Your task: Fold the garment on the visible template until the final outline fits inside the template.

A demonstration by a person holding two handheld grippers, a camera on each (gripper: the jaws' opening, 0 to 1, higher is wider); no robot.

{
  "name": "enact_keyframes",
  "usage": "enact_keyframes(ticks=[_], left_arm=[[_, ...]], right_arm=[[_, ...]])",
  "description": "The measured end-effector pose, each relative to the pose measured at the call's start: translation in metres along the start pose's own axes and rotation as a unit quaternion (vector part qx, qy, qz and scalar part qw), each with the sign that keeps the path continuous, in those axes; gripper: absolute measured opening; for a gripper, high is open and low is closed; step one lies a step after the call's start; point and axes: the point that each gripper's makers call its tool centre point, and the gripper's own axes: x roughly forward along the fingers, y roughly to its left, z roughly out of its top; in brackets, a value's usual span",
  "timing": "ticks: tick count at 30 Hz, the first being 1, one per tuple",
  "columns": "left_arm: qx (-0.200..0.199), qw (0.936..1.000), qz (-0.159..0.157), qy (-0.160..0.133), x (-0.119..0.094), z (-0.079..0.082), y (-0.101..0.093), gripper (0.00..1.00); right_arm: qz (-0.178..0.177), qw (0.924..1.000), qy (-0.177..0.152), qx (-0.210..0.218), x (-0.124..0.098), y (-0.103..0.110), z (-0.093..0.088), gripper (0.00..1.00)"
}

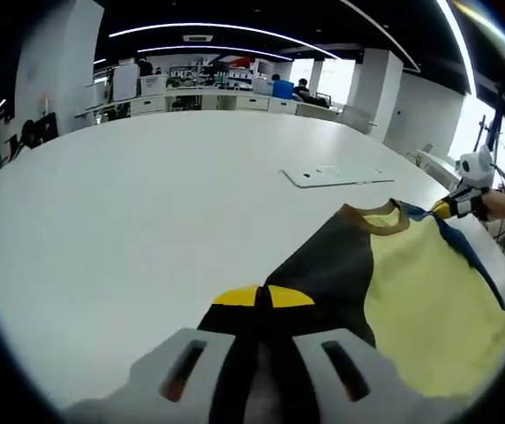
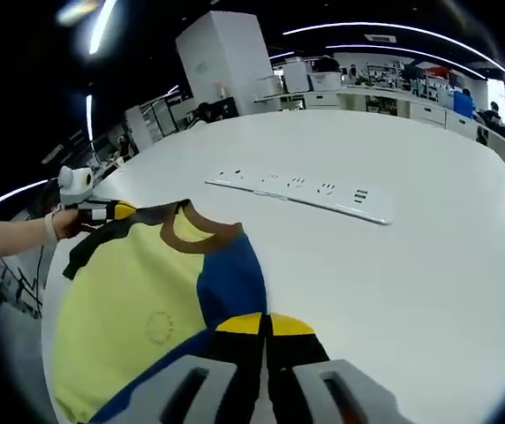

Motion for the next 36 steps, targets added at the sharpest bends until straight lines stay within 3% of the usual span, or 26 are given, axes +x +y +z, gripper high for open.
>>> enact_keyframes(ticks=[3,9,14,15,17,19,21,29,36], left_arm=[[0.028,0.9996,-0.003,-0.005,-0.002,0.002,-0.002,0.17],[0.043,0.9982,-0.032,-0.027,-0.007,0.011,-0.008,0.38],[0.05,0.9956,-0.07,-0.037,-0.013,0.014,-0.02,0.56],[0.046,0.9935,-0.095,-0.045,-0.015,0.016,-0.027,0.61],[0.035,0.9926,-0.111,-0.036,-0.017,0.013,-0.033,0.75],[0.044,0.992,-0.112,-0.037,-0.02,0.014,-0.033,0.76],[0.025,0.9913,-0.123,-0.039,-0.023,0.015,-0.037,0.82],[0.029,0.988,-0.145,-0.043,-0.039,0.018,-0.052,0.9],[0.027,0.9857,-0.16,-0.047,-0.059,0.018,-0.063,0.88]], right_arm=[[0.007,0.9999,-0.007,-0.003,-0.002,0.005,0.0,0.02],[0.012,0.9995,-0.027,-0.006,-0.009,0.01,0.003,0.22],[0.018,0.9987,-0.047,-0.005,-0.019,0.017,0.006,0.51],[0.02,0.9987,-0.048,-0.005,-0.02,0.02,0.006,0.57],[0.021,0.9988,-0.043,-0.012,-0.022,0.025,0.002,0.67],[0.02,0.9992,-0.029,-0.02,-0.023,0.028,-0.005,0.72],[0.021,0.9991,-0.031,-0.023,-0.024,0.032,-0.006,0.8],[0.022,0.9993,-0.024,-0.02,-0.033,0.044,-0.014,0.84],[0.018,0.9994,-0.029,-0.01,-0.047,0.051,-0.018,0.81]])
